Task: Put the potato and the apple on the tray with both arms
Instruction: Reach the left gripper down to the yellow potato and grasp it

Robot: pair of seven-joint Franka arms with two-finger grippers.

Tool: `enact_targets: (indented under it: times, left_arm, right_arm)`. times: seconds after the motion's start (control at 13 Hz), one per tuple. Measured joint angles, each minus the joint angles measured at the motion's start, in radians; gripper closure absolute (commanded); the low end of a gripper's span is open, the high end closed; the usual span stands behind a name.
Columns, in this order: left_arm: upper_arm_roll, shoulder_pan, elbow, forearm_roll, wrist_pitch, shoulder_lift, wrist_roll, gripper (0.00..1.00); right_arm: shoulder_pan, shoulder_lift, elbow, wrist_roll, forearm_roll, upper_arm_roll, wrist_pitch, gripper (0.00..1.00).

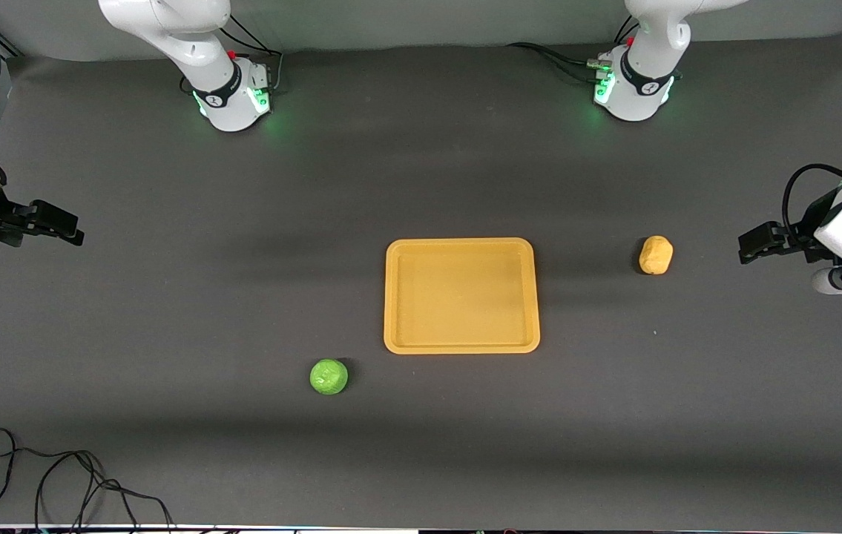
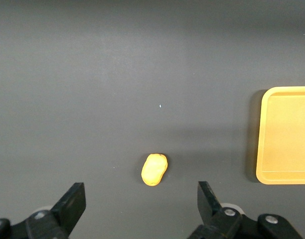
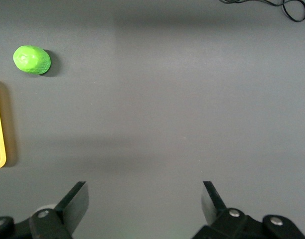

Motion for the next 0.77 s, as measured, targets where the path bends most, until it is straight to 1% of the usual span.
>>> enact_targets:
  times: [0.46, 0.62, 0.77]
  left_arm:
    - [0.001, 0.001, -0.015, 0.001, -0.008, 0.0, 0.0, 0.0]
    - [0.001, 0.001, -0.077, 0.001, 0.03, -0.002, 0.0, 0.0]
    - [-0.001, -0.001, -0.216, 0.001, 0.172, 0.0, 0.0, 0.01]
  right_arm:
    - [0.0, 0.0, 0.02, 0.0, 0.001, 0.001, 0.0, 0.0]
    - [0.0, 0.0, 0.025, 0.0, 0.001, 0.001, 0.0, 0.0]
    - [0.0, 0.0, 0.026, 0.0, 0.001, 0.002, 0.0, 0.0]
